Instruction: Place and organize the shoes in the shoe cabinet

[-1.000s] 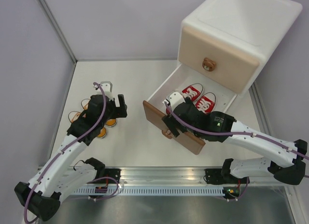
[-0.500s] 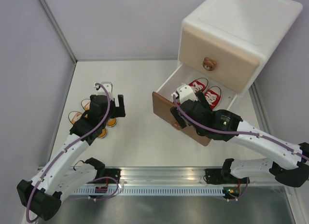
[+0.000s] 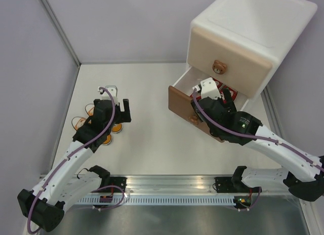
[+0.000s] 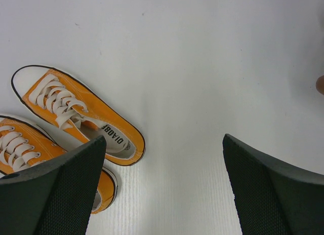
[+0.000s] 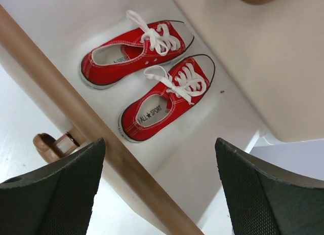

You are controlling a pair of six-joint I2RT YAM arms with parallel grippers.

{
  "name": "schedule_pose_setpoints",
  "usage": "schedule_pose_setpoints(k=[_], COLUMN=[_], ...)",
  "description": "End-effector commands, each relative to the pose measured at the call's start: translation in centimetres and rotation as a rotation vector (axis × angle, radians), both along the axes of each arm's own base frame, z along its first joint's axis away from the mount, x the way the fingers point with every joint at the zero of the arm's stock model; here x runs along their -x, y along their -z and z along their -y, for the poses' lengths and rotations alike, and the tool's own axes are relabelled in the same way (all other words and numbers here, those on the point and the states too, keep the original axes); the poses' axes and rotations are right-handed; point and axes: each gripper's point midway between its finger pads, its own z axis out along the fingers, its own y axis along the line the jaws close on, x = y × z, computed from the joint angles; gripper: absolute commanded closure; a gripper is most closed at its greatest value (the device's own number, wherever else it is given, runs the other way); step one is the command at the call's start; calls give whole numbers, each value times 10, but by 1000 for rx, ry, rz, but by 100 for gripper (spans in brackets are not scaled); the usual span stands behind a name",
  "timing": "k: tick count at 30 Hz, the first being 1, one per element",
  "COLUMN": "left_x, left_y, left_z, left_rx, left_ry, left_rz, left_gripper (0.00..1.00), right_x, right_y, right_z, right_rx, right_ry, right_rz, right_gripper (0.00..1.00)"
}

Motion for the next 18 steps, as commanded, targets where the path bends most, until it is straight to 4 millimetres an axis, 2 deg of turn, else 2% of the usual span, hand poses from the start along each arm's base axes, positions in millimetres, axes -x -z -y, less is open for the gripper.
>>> schedule_pose_setpoints(k=[1,3,4,6,7,9,10,12,15,18], left_x=[-5,-4,-4,-4,-4,-4,-4,-4,-4,-4], left_y=[-9,-9,-9,-9,-9,-8,-8,-8,-9,-8], left_z=[-5,-5,-6,-6,-6,-6,-6,-6,-7,-7], left_rx=[-21,-19,-21,-19,-20,-21,-21,-21,-21,-23], left_ry=[-13,-17,-18,-18,-18,-17,-18,-18,-23,-24], left_rz=[47,50,49,50,49,46,47,48,50,47], left_gripper=[2,2,2,2,2,2,3,3,3,3], right_x=[-2,3,12,23,33,41,45,46,42,36], right_y=[-39,-41,-50,-54,-54,-51,-42,-31,-3,20], right_z=[5,-18,-40,-60,-79,-94,-106,-114,-126,-127], right_rx=[-112,-213,-317,-393,-440,-459,-453,-444,-399,-347], right_ry=[0,-126,-259,-385,-491,-568,-615,-635,-621,-583], right_rz=[93,71,61,44,11,-33,-83,-129,-209,-264], right_gripper=[8,9,9,9,8,9,9,9,8,8])
